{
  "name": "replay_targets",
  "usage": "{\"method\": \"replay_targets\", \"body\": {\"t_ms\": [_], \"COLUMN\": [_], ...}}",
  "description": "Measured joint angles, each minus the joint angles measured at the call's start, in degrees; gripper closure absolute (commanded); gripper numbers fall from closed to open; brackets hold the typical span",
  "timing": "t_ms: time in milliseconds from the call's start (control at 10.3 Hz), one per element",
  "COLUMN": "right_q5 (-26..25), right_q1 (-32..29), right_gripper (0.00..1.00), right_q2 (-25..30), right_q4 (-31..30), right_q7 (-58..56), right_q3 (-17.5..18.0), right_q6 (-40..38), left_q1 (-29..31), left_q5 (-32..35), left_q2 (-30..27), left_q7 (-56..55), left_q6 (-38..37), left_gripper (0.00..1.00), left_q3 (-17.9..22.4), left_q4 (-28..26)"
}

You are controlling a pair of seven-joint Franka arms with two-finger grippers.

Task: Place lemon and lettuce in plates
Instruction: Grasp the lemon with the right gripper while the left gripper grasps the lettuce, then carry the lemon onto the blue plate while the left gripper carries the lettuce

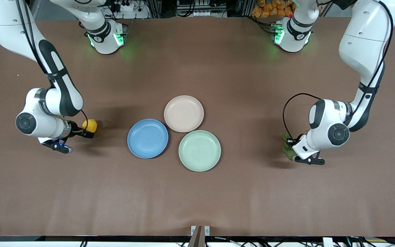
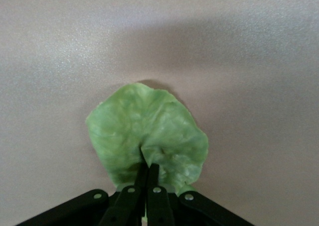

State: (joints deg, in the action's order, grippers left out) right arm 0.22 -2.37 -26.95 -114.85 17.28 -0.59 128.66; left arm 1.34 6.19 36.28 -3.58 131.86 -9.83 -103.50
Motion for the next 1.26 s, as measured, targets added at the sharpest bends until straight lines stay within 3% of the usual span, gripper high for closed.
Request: {"method": "replay_targets", "body": {"t_ms": [97,194,291,388,485,680,1068,1262], "right_q5": [0.00,0.00,0.00,0.00,0.00,0.00,0.01,0.97], "right_q1": [0.00,0.00,0.01,0.01,0.01,0.04,3.42,7.47], "right_gripper": [0.24,0.36,0.55,0.66,0.71,0.94,1.00,1.00], "right_q2": [-0.32,-0.65,-0.91,-1.13,-1.14,-1.17,-0.21,0.12], "right_q4": [-0.01,-0.03,-0.03,-0.03,0.27,1.06,11.39,15.42], "right_q7": [-0.34,-0.73,-0.88,-0.92,-0.95,-1.51,-3.35,-3.29], "right_q3": [0.01,0.01,0.02,0.04,0.06,0.11,0.50,0.76], "right_q6": [-0.03,-0.18,-1.06,-2.15,-2.90,-4.77,-19.26,-20.17], "left_q1": [-0.01,-0.01,-0.05,-0.31,-1.01,-2.55,-3.70,-3.70], "left_q5": [0.78,1.11,1.26,1.30,1.30,1.30,1.30,1.29], "left_q2": [-0.04,-0.21,-0.66,-1.49,-2.55,-5.11,-8.48,-11.75], "left_q7": [0.00,0.00,0.00,0.00,-0.05,-2.01,-3.56,-3.57], "left_q6": [0.09,0.10,0.09,-0.24,-1.06,-3.83,-9.41,-15.45], "left_gripper": [1.00,1.00,1.00,1.00,1.00,1.00,1.00,1.00], "left_q3": [-0.05,-0.13,-0.33,-0.51,-0.72,-2.14,-4.82,-6.52], "left_q4": [0.53,1.23,1.80,2.10,2.25,2.66,6.25,8.35]}}
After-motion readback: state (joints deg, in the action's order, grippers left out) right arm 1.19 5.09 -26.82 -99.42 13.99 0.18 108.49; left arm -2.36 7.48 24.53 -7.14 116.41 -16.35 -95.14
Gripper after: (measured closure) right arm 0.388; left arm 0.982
